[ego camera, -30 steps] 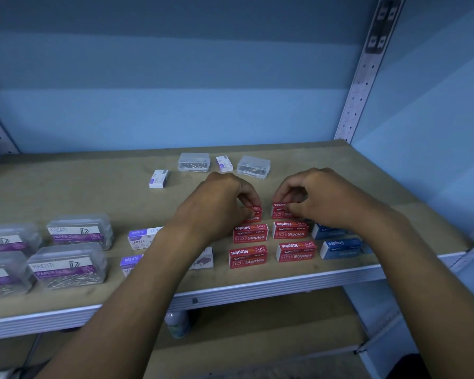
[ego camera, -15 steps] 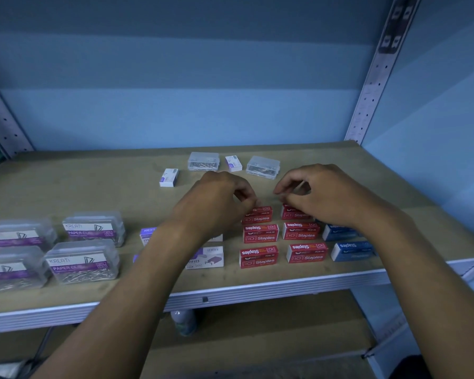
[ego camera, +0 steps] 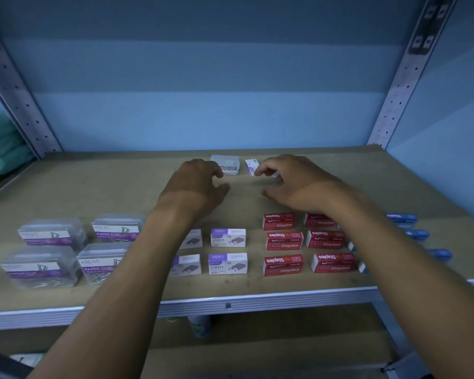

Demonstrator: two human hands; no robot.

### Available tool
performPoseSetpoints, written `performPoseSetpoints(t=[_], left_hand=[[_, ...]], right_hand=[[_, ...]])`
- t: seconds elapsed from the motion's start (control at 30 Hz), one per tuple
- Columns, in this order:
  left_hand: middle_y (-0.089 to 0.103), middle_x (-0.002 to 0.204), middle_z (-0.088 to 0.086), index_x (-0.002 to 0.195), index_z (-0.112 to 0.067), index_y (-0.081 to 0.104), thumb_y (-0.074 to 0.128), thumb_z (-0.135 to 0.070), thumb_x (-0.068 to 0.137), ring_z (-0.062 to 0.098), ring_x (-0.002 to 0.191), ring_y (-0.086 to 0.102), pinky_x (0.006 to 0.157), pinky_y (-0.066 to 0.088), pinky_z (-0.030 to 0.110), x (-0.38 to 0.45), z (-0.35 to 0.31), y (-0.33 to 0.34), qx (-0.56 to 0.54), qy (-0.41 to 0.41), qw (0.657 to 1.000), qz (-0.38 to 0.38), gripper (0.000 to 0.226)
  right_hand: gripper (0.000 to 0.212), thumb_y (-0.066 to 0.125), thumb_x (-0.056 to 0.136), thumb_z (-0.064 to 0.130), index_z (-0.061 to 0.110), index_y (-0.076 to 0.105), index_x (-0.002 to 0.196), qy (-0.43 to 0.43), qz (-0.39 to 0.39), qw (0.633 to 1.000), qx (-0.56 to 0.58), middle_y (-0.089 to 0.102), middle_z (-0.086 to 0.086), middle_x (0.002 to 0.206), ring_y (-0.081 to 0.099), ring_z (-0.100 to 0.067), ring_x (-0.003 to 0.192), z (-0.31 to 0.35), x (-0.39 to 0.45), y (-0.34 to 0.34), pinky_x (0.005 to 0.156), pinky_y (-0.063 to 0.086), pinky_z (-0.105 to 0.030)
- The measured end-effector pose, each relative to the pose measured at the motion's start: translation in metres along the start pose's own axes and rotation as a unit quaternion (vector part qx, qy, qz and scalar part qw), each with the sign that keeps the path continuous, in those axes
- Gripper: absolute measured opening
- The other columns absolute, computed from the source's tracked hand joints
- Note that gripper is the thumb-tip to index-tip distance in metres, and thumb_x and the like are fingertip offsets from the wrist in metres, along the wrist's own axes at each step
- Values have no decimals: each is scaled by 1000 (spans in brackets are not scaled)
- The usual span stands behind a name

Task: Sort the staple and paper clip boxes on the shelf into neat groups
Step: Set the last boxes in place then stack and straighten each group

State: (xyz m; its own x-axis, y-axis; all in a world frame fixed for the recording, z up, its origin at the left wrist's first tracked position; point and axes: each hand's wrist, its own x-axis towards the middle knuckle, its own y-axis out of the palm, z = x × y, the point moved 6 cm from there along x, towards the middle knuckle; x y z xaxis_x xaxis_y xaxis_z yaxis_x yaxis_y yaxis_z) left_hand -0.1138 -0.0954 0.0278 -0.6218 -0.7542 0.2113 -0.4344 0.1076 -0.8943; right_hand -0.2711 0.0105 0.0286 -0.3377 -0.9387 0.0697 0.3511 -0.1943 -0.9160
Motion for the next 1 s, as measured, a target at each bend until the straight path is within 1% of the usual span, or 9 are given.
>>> performPoseSetpoints(t=[0.1, 0.2, 0.3, 0.47, 0.63, 0.73, 0.83, 0.9, 1.0], left_hand=[[56, 133, 4, 125, -23, 61, 67, -41, 85, 24, 117, 55, 95, 44, 31, 10, 9, 5, 14, -26, 1000, 1, 44], [54, 134, 7, 128, -21, 59, 66, -40, 84, 27, 116, 56, 94, 46, 33, 18, 14, 14, 16, -36, 999, 11, 49], [51, 136, 9, 133, -19, 55, 66, -40, 83, 31, 119, 54, 97, 47, 38, 24, 18, 21, 15, -36, 999, 23, 55], [48, 138, 9, 134, -17, 53, 66, -40, 82, 34, 122, 50, 100, 45, 48, 34, 23, 26, 22, -39, 999, 23, 58], [49, 136, 11, 131, -15, 55, 65, -39, 84, 34, 121, 48, 101, 43, 48, 42, 32, 26, 42, -53, 997, 30, 54], [54, 129, 11, 127, -13, 58, 64, -40, 83, 32, 119, 51, 101, 43, 46, 46, 37, 32, 55, -63, 996, 41, 52], [60, 119, 12, 117, -10, 62, 63, -39, 83, 33, 113, 54, 95, 46, 43, 49, 39, 38, 83, -53, 994, 52, 45], [63, 113, 12, 110, -9, 65, 61, -33, 84, 33, 108, 57, 92, 48, 43, 49, 38, 38, 90, -44, 994, 44, 36], [64, 111, 10, 107, -10, 68, 59, -16, 85, 32, 105, 58, 92, 50, 44, 48, 39, 35, 65, -44, 997, 15, 24]], right_hand=[[50, 66, 90, 29, 30, 53, 138, -17, 11, 1000, -21, 51, -1, 140, 50, -20, 125, 1, 26, 7, 101, 44, -36], [53, 65, 89, 28, 25, 51, 140, -18, 10, 999, -38, 50, -3, 133, 52, -23, 121, -2, 50, 11, 97, 46, -37], [60, 65, 91, 27, 19, 45, 147, -9, 24, 998, -62, 46, -6, 141, 52, -26, 125, -7, 71, 14, 99, 45, -37], [67, 67, 90, 32, 19, 41, 150, 12, 51, 994, -91, 43, -7, 147, 48, -26, 131, -22, 93, 20, 103, 45, -40], [70, 70, 86, 42, 25, 44, 148, 16, 49, 995, -89, 46, -4, 145, 50, -23, 129, -25, 103, 22, 102, 46, -41], [69, 70, 87, 44, 25, 45, 148, 4, 52, 995, -90, 47, -4, 145, 49, -23, 130, -23, 105, 23, 103, 45, -40], [66, 69, 89, 44, 26, 46, 148, -2, 58, 994, -95, 47, -5, 145, 49, -23, 130, -19, 105, 24, 101, 44, -38], [62, 70, 89, 43, 24, 50, 145, 0, 57, 994, -94, 48, -5, 142, 50, -23, 127, -18, 104, 25, 102, 45, -39], [49, 72, 87, 40, 24, 58, 131, 2, 47, 995, -91, 53, -3, 132, 54, -21, 118, -19, 104, 25, 100, 47, -41]])
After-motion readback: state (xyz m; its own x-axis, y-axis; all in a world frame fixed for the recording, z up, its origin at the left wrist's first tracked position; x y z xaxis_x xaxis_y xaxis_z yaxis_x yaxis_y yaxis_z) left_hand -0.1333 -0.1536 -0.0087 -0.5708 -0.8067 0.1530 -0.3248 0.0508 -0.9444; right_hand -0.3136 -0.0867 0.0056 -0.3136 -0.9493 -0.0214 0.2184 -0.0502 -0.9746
